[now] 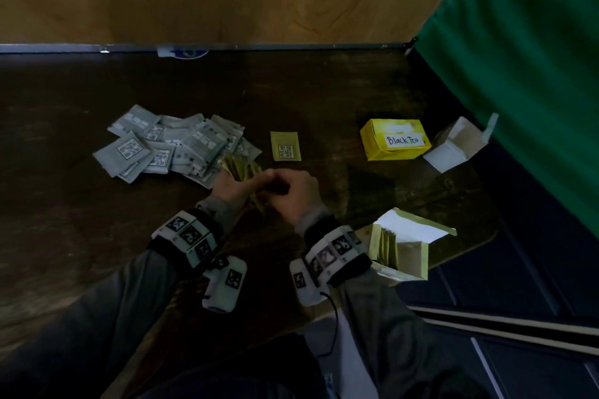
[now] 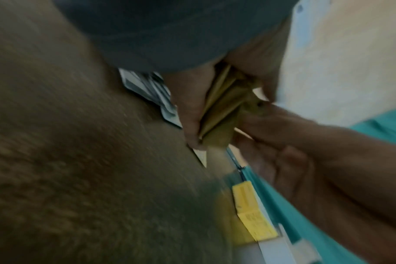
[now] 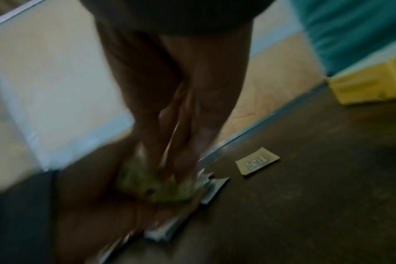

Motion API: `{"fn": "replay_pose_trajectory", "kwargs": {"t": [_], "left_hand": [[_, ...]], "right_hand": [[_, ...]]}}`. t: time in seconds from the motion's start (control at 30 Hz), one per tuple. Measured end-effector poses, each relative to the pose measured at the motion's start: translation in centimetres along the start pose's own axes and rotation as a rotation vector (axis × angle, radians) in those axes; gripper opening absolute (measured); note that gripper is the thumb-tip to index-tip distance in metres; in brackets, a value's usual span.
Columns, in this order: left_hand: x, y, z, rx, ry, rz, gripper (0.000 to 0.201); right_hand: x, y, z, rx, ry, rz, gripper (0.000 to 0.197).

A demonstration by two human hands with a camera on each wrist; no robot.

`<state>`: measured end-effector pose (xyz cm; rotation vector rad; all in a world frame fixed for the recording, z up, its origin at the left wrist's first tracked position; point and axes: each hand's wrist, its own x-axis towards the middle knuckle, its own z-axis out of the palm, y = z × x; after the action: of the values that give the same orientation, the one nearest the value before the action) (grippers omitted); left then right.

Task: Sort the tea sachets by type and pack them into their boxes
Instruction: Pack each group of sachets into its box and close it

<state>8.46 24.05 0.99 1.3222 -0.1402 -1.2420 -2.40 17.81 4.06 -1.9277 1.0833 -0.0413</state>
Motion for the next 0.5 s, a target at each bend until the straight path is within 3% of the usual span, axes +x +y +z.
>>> {"fn": "replay_pose_trajectory", "kwargs": {"t": [0.07, 0.1, 0.17, 0.23, 0.3, 0.37, 0.5], "left_hand": [[0.5, 0.2, -0.9, -0.086, 0.107, -0.037, 0.040], [0.6, 0.5, -1.3, -0.151, 0.160, -0.069, 0.036], [0.7, 0.6, -2.0, -0.236, 0.216, -0.094, 0.038], [0.4, 0.7, -2.2, -0.238, 0.184, -0.021, 0.044], [0.1, 0.5, -2.5, -0.238, 0.119, 0.053, 0.049], [0.0, 0.5, -2.9, -0.211, 0.079, 0.087, 0.047], [-0.5, 1.1, -3.1, -0.142, 0.107, 0.058, 0.038]], "right_hand": [[0.6, 0.4, -0.6, 0.143, -0.172, -0.001, 0.033], [1.1, 0.6, -1.0, 0.212, -0.186, 0.013, 0.033], [2.8, 1.2, -1.9, 0.224, -0.069, 0.087, 0.034], [5.2, 1.9, -2.6, 0.054, 0.087, 0.156, 0.040], [7.7, 2.3, -2.9, -0.157, 0.134, 0.189, 0.052], [10.1, 2.3, -2.8, -0.341, 0.068, 0.166, 0.070], [13.7, 2.2, -2.4, -0.660, -0.232, 0.109, 0.095]]}}
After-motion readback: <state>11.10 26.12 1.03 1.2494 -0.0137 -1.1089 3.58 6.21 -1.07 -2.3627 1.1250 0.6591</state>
